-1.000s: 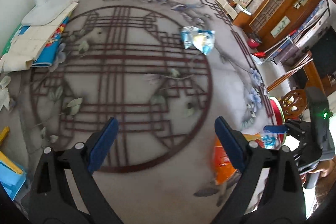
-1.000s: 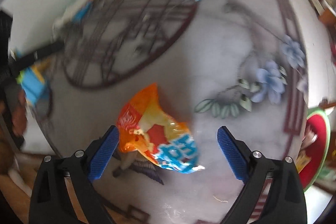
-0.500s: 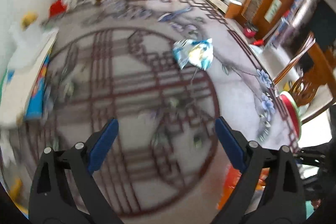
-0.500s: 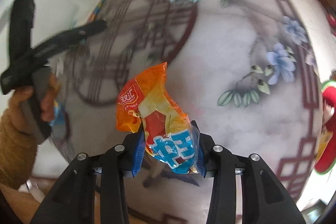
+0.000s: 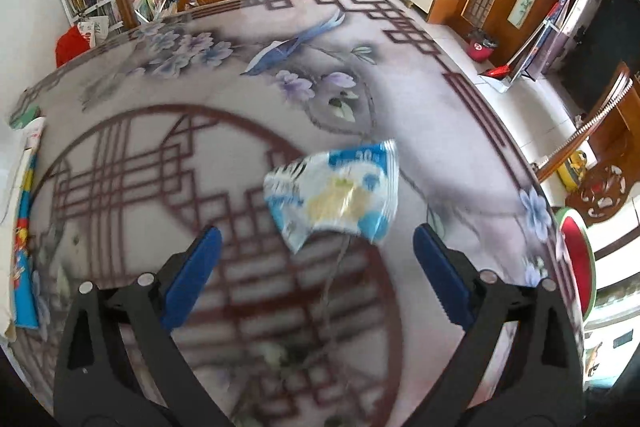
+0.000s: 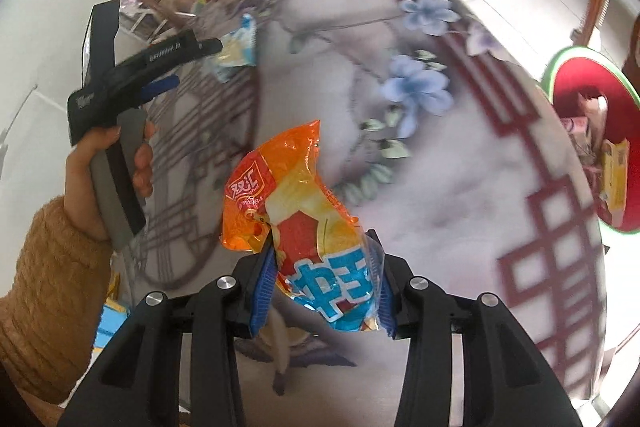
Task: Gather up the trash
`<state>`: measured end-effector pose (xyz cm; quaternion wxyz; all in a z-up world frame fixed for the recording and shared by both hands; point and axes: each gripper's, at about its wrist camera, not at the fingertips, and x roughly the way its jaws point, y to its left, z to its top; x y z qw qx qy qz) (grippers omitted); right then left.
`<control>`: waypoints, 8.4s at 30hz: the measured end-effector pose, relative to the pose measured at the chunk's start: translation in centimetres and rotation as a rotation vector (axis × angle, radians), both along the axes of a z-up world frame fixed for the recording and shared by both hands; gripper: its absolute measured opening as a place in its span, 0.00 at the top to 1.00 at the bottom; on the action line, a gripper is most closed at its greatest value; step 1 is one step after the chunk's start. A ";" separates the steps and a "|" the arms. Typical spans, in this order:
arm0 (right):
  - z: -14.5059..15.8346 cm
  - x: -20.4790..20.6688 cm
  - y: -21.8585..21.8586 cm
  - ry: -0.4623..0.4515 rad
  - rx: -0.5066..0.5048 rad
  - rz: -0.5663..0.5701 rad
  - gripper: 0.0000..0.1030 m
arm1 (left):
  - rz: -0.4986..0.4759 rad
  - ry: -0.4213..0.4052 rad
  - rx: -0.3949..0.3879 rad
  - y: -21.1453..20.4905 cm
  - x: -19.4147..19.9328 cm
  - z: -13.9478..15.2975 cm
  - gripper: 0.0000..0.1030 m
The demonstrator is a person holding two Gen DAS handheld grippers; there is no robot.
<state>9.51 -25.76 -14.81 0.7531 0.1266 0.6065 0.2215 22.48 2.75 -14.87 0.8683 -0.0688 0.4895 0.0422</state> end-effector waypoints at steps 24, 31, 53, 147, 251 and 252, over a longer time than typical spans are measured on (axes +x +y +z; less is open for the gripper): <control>-0.2 0.6 1.8 0.000 -0.004 0.033 0.59 | 0.027 -0.020 -0.052 0.5 -3.5 1.4 0.34; 0.2 -0.9 1.8 -0.010 -0.016 0.036 0.59 | 0.068 0.013 -0.068 1.2 -9.9 1.4 0.34; 1.6 -3.7 1.3 -0.063 0.002 0.012 0.59 | 0.105 -0.004 -0.084 1.4 -18.0 2.3 0.37; 4.1 -1.5 -20.4 -0.134 0.003 -0.411 0.59 | -0.277 -0.063 -0.117 -19.3 -11.7 5.8 0.38; 11.3 1.8 -18.4 -0.617 -0.236 -0.417 0.07 | -0.117 -0.277 -0.138 -18.4 -9.6 10.2 0.05; 12.4 0.9 -17.6 -0.687 -0.236 -0.424 0.07 | -0.108 -0.326 -0.131 -17.8 -10.3 11.2 0.05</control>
